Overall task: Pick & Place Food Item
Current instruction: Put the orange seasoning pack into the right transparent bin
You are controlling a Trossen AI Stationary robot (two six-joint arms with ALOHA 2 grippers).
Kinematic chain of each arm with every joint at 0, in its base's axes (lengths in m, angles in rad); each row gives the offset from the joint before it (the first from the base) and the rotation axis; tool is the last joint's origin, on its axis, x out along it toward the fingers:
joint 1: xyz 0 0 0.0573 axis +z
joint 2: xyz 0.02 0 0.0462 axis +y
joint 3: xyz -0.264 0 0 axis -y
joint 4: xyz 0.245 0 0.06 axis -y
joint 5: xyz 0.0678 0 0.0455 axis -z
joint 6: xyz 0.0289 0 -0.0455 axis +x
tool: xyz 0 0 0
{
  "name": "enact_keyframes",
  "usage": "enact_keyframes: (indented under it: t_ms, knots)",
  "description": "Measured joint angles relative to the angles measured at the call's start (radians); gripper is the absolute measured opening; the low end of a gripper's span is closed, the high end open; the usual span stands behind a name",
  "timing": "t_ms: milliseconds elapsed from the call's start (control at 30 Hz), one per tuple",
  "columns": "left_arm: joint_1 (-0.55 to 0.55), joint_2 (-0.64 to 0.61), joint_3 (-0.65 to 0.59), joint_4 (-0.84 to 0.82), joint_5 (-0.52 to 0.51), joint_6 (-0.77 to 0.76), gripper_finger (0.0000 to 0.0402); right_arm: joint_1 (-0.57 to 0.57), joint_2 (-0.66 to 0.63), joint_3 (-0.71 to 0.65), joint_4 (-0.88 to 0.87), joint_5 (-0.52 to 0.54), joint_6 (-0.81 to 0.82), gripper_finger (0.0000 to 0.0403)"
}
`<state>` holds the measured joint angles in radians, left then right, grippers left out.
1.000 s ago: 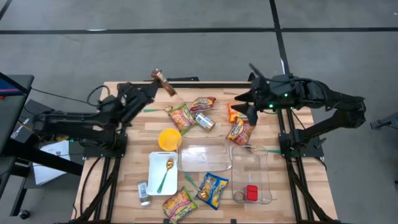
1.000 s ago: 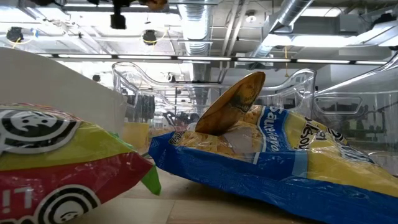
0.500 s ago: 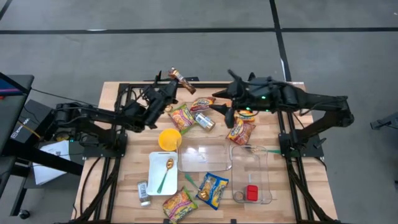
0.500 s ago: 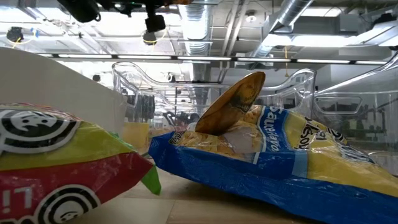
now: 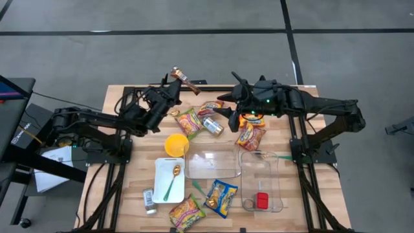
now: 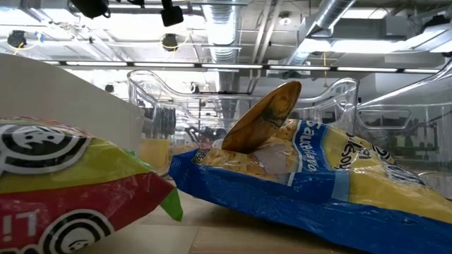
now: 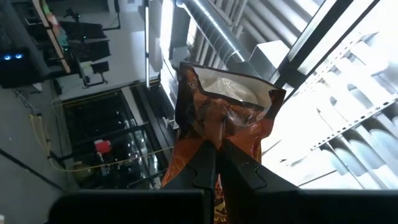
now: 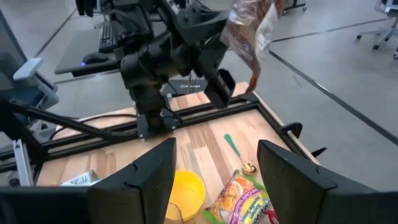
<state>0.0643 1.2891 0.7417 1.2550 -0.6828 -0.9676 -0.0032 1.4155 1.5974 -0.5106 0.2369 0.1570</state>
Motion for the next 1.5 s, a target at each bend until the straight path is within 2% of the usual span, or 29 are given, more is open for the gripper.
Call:
enact_keyframes:
  t_ms: [400,700,1033,1500]
  knots:
    - [-0.008,0.0,-0.001,0.0,0.008,-0.006,0.0004,-0.01,0.0,0.0,0.124,0.0,-0.01,0.0219]
    - [-0.012,0.0,-0.001,0.003,0.025,-0.008,0.0003,-0.062,0.079,0.001,0.231,-0.049,-0.033,0.0219]
    - [-0.021,0.0,-0.001,0.003,0.026,-0.008,0.0003,-0.074,0.141,0.003,0.349,-0.055,-0.034,0.0219]
    - [-0.021,0.0,-0.001,0.009,0.026,-0.009,0.0005,-0.085,0.149,0.027,0.332,-0.054,-0.034,0.0219]
